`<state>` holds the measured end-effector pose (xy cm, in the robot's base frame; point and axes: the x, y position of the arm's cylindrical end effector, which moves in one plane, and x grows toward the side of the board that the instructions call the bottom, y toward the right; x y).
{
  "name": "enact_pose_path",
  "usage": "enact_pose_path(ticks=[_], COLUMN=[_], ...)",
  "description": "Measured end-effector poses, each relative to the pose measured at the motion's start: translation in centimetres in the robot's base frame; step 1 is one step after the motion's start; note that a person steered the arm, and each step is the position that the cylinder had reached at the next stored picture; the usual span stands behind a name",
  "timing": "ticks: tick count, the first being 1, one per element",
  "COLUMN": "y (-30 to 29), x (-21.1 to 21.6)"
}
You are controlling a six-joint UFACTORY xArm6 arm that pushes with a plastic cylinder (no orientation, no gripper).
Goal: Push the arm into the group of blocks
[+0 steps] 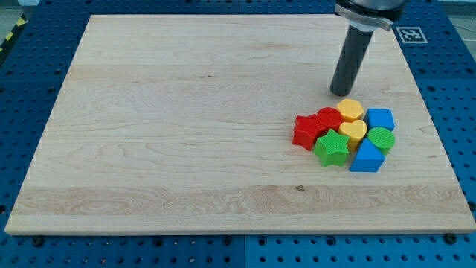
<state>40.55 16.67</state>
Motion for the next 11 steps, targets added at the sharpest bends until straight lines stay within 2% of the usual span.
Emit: enact_pose_path(ticks=[1, 2, 4, 6, 9, 11], y=[-0.5, -1.8, -2.8, -2.2, -1.0, -4.0], x=[1.6, -0.6, -1.1, 2.2, 3.8, 4.2])
